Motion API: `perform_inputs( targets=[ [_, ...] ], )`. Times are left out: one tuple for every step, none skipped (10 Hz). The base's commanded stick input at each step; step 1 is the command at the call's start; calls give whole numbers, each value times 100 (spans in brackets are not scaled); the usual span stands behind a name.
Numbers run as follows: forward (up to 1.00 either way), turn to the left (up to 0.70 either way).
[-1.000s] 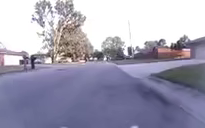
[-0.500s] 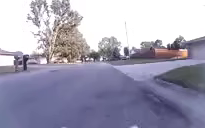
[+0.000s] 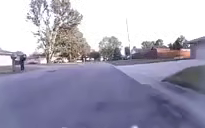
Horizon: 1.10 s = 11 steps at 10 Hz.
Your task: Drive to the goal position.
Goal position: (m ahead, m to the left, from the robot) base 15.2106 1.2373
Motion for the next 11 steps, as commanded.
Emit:
perform_inputs(
  targets=[
    [100, 0],
    [100, 0],
    [100, -3],
    [100, -8],
    [100, -13],
    [100, -5],
    [100, 0],
    [100, 0],
    [100, 0],
    [100, 0],
    [100, 0]
  ],
)
